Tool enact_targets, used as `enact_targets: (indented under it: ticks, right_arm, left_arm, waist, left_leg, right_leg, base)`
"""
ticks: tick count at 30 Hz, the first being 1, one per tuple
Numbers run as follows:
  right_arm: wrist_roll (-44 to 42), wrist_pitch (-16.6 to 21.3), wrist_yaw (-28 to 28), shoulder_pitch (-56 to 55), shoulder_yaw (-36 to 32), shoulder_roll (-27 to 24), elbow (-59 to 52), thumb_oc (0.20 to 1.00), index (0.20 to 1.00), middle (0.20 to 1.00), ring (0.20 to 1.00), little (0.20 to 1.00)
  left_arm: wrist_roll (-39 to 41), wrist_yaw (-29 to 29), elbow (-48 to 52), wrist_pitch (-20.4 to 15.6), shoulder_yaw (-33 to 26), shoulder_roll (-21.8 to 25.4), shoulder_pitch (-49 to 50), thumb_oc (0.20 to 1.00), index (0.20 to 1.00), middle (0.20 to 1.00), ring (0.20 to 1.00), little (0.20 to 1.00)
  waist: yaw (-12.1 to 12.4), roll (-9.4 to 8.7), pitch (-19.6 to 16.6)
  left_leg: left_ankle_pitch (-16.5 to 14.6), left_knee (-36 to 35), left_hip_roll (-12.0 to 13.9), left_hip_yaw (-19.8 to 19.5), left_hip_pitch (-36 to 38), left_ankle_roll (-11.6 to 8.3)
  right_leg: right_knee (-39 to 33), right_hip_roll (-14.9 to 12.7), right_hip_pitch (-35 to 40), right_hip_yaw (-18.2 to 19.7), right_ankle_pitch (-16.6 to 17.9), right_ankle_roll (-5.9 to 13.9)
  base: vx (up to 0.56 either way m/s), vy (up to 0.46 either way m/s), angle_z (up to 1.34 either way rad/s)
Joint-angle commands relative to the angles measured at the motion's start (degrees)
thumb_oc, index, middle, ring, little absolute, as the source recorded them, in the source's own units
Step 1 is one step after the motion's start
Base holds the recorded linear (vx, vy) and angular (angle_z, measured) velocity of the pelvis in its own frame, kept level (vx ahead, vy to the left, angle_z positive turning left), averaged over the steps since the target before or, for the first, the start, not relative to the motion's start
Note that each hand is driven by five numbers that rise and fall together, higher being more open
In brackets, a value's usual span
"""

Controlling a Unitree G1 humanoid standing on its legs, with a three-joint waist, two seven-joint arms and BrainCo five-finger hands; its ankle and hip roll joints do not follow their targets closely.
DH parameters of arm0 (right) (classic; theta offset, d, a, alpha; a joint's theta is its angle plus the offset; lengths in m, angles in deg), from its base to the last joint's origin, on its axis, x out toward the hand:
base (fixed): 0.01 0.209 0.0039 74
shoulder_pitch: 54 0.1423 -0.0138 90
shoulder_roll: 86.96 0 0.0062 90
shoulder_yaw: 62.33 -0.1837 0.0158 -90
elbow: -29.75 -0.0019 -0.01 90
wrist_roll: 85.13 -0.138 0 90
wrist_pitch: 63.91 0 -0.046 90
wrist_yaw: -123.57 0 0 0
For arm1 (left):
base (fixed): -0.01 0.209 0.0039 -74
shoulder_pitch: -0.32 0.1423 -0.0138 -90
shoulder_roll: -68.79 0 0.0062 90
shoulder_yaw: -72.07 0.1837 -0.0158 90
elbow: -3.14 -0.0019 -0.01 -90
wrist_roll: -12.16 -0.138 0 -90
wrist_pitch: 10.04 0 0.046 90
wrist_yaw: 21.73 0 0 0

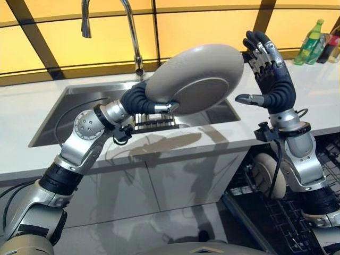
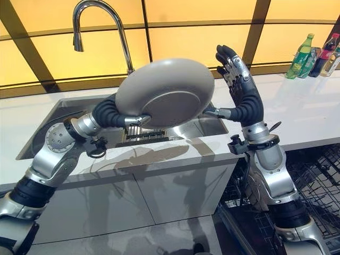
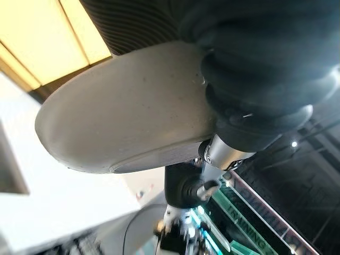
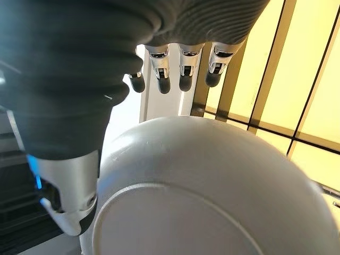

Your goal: Pick up plates and place into dishwasher.

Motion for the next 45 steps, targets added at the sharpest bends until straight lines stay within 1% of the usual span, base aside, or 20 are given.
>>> enact_targets:
  ticks: [1,5,7,10,14,17,18,20,24,30,32,33,34,35,36,38,40,45]
  right_arm:
    - [-3.12,0.94,1.98,1.76,-1.99,-1.55,-2.33,1.0,1.0,1.0,1.0,1.0]
    - [-3.81,-0.31,4.1,1.31,-2.11,-1.91,-2.96,1.0,1.0,1.0,1.0,1.0]
    - [-6.27,-1.98,6.69,1.4,-1.92,-2.29,-3.21,1.0,1.0,1.0,1.0,1.0]
    - [-10.8,-5.78,14.91,2.36,0.24,-2.92,-3.51,1.0,1.0,1.0,1.0,1.0]
    - [-13.8,-8.04,19.01,5.12,3.82,-4.54,-3.43,1.0,1.0,1.0,1.0,1.0]
    - [-14.21,-8.99,21.79,6.84,5.65,-4.54,-2.78,1.0,1.0,1.0,1.0,1.0]
    - [-14.25,-10.19,23.38,7.67,6.66,-4.69,-3.2,1.0,1.0,1.0,1.0,1.0]
    - [-14.29,-11.33,25.8,8.57,7.99,-4.98,-3.57,1.0,1.0,1.0,1.0,1.0]
    - [-15.31,-12.36,29.79,11.16,11.39,-6.11,-4.24,1.0,1.0,1.0,1.0,1.0]
    - [-16.92,-10.13,32.26,14.07,14.0,-5.04,-4.37,1.0,1.0,1.0,1.0,1.0]
    - [-17.19,-10.58,33.94,14.47,14.19,-3.99,-4.56,1.0,1.0,1.0,1.0,1.0]
    - [-17.04,-11.25,35.1,14.7,14.42,-3.6,-4.5,0.896,0.896,0.896,0.896,0.896]
    - [-16.76,-11.54,35.91,14.81,14.64,-3.51,-4.44,0.815,0.815,0.815,0.815,0.815]
    - [-16.12,-11.49,36.81,14.84,14.97,-3.64,-4.44,0.545,0.545,0.545,0.545,0.545]
    - [-16.13,-11.23,37.41,14.75,15.34,-4.18,-4.49,0.2,0.2,0.2,0.2,0.2]
    - [-16.59,-10.45,38.01,14.69,15.48,-4.8,-4.71,0.2,0.2,0.2,0.2,0.2]
    - [-17.43,-9.74,37.22,14.9,15.18,-4.73,-4.96,0.2,0.2,0.2,0.2,0.2]
    - [-14.86,-9.58,36.36,14.59,14.23,-3.59,-4.2,0.2,0.2,0.2,0.2,0.2]
  left_arm:
    - [4.04,-2.38,1.25,-0.4,-0.97,1.91,-1.99,0.2,0.2,0.2,0.2,0.2]
    - [3.55,-4.09,2.01,0.21,-1.56,3.65,-1.77,0.2,0.2,0.2,0.2,0.2]
    - [3.4,-4.83,2.14,0.46,-1.72,4.27,-2.0,0.2,0.2,0.2,0.2,0.2]
    - [3.0,-6.42,2.19,0.93,-0.88,5.72,-3.32,0.2,0.2,0.2,0.2,0.2]
    - [3.32,-7.54,1.94,0.85,1.3,6.85,-5.76,0.2,0.2,0.2,0.2,0.2]
    - [2.91,-8.28,2.2,1.5,2.43,6.79,-7.22,0.2,0.2,0.2,0.2,0.2]
    - [2.68,-8.68,2.42,1.72,3.02,6.95,-7.97,0.2,0.2,0.2,0.2,0.2]
    - [2.83,-9.21,2.38,1.78,3.77,7.09,-8.87,0.2,0.2,0.2,0.2,0.2]
    - [3.55,-9.49,1.98,1.7,5.74,7.13,-10.96,0.2,0.2,0.2,0.2,0.2]
    - [3.69,-10.2,1.44,2.35,6.86,5.88,-11.81,0.2,0.2,0.2,0.2,0.2]
    - [3.8,-10.7,0.97,2.33,6.8,5.64,-11.81,0.2,0.2,0.2,0.2,0.2]
    - [3.81,-11.08,0.47,2.22,6.71,5.47,-11.86,0.2,0.2,0.2,0.2,0.2]
    - [3.93,-11.2,0.16,2.09,6.69,5.51,-11.97,0.2,0.2,0.2,0.2,0.2]
    - [4.25,-11.35,-0.09,2.06,6.67,5.6,-12.15,0.2,0.2,0.2,0.2,0.2]
    - [4.65,-11.22,-0.15,2.06,6.73,5.73,-12.27,0.2,0.2,0.2,0.2,0.2]
    - [4.92,-11.05,-0.11,1.91,6.8,5.93,-12.3,0.2,0.2,0.2,0.2,0.2]
    - [4.72,-10.75,0.01,2.02,7.11,5.82,-12.49,0.2,0.2,0.2,0.2,0.2]
    - [4.58,-11.12,-0.67,1.95,6.38,5.12,-12.01,0.2,0.2,0.2,0.2,0.2]
  waist:
    - [1.47,0.88,-4.09]
    - [1.61,0.97,-4.49]
    - [1.69,0.93,-4.64]
    - [2.01,0.78,-4.97]
    - [2.49,0.25,-5.14]
    - [2.74,-0.05,-5.19]
    - [2.82,-0.11,-5.21]
    - [2.92,-0.21,-5.24]
    - [3.15,-0.58,-5.29]
    - [3.49,-0.87,-5.17]
    - [3.57,-0.9,-5.19]
    - [3.6,-0.9,-5.25]
    - [3.59,-0.88,-5.29]
    - [3.59,-0.87,-5.33]
    - [3.55,-0.87,-5.34]
    - [3.49,-0.87,-5.28]
    - [3.4,-0.9,-5.31]
    - [3.3,-0.76,-5.34]
  left_leg:
    - [-2.88,0.84,-1.49,1.62,-2.23,1.37]
    - [-2.6,0.48,-1.4,1.7,-2.16,1.34]
    - [-2.49,0.41,-1.36,1.64,-2.16,1.31]
    - [-2.29,0.33,-1.44,1.41,-2.22,1.3]
    - [-2.24,0.46,-1.54,1.29,-2.2,1.23]
    - [-2.31,0.57,-1.65,1.15,-2.11,1.29]
    - [-2.26,0.59,-1.71,1.08,-2.14,1.33]
    - [-2.17,0.65,-1.77,1.04,-2.2,1.34]
    - [-2.06,0.87,-1.79,1.25,-2.23,1.32]
    - [-2.13,1.08,-1.89,1.19,-1.99,1.38]
    - [-2.22,1.25,-1.96,1.11,-2.0,1.42]
    - [-2.28,1.28,-1.97,1.11,-1.97,1.45]
    - [-2.29,1.26,-1.99,1.1,-1.95,1.47]
    - [-2.28,1.25,-1.98,1.12,-1.93,1.47]
    - [-2.22,1.31,-1.93,1.23,-1.9,1.43]
    - [-2.23,1.37,-1.91,1.35,-1.84,1.42]
    - [-2.25,1.32,-1.86,1.34,-1.79,1.41]
    - [-2.25,1.12,-1.84,1.26,-1.59,1.48]
  right_leg:
    - [3.96,-1.26,-5.26,1.32,-1.33,6.78]
    - [3.4,-1.41,-4.71,1.08,-1.33,6.78]
    - [3.21,-1.54,-4.53,0.97,-1.28,6.81]
    - [3.01,-1.69,-4.27,0.85,-1.21,6.89]
    - [2.81,-1.98,-3.93,0.52,-0.98,7.06]
    - [2.98,-2.05,-4.02,0.35,-0.89,7.13]
    - [3.05,-2.01,-4.08,0.35,-0.86,7.13]
    - [3.13,-1.99,-4.12,0.35,-0.82,7.12]
    - [3.22,-2.0,-3.98,0.39,-0.7,7.11]
    - [3.46,-1.97,-3.95,0.29,-0.52,7.07]
    - [3.51,-1.93,-3.96,0.33,-0.52,7.02]
    - [3.5,-1.91,-3.97,0.4,-0.52,7.01]
    - [3.48,-1.87,-3.99,0.46,-0.5,6.99]
    - [3.42,-1.83,-3.93,0.5,-0.49,6.97]
    - [3.36,-1.83,-3.81,0.48,-0.46,6.95]
    - [3.32,-1.77,-3.68,0.6,-0.44,6.91]
    - [3.3,-1.61,-3.62,0.77,-0.46,6.8]
    - [3.31,-1.46,-3.44,1.01,-0.65,6.66]
  base:
    - [0.0,0.023,0.05]
    - [0.0,0.009,0.02]
    - [0.0,0.0,0.0]
    - [0.02,0.01,0.03]
    - [0.02,-0.003,0.04]
    - [0.0,-0.004,0.01]
    - [0.0,0.0,0.0]
    - [0.0,0.0,0.0]
    - [0.0,0.0,0.0]
    - [0.0,0.0,0.0]
    - [0.0,0.0,0.0]
    - [0.0,0.0,0.0]
    - [0.0,0.0,0.0]
    - [0.0,0.0,0.0]
    - [0.0,0.0,0.0]
    - [0.0,0.0,0.0]
    - [0.0,0.0,0.0]
    - [0.0,0.0,0.0]
